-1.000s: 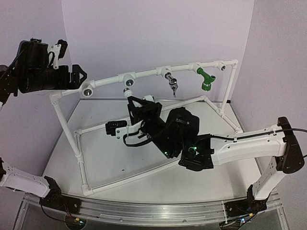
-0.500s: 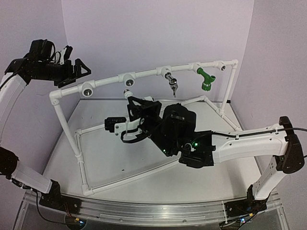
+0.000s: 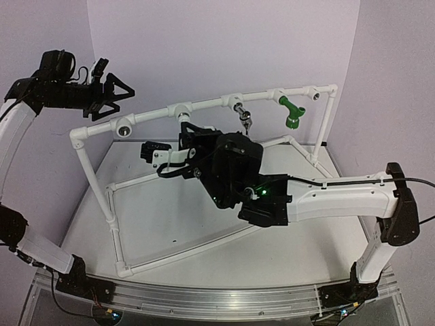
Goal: Install the water faucets
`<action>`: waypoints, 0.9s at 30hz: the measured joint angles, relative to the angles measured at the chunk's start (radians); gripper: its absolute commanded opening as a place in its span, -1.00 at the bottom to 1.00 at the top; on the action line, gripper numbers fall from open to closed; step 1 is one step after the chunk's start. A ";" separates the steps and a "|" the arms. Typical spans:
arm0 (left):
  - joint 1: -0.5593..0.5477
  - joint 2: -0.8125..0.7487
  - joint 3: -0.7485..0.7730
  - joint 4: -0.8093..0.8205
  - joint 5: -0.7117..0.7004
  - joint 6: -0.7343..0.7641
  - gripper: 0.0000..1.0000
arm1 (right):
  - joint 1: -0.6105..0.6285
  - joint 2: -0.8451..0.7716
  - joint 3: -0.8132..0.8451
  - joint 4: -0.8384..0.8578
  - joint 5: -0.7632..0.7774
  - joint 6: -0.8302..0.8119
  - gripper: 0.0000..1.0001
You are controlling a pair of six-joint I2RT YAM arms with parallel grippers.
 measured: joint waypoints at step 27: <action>0.003 0.040 -0.021 -0.037 0.051 0.013 0.78 | -0.061 0.009 -0.073 0.062 -0.077 -0.053 -1.00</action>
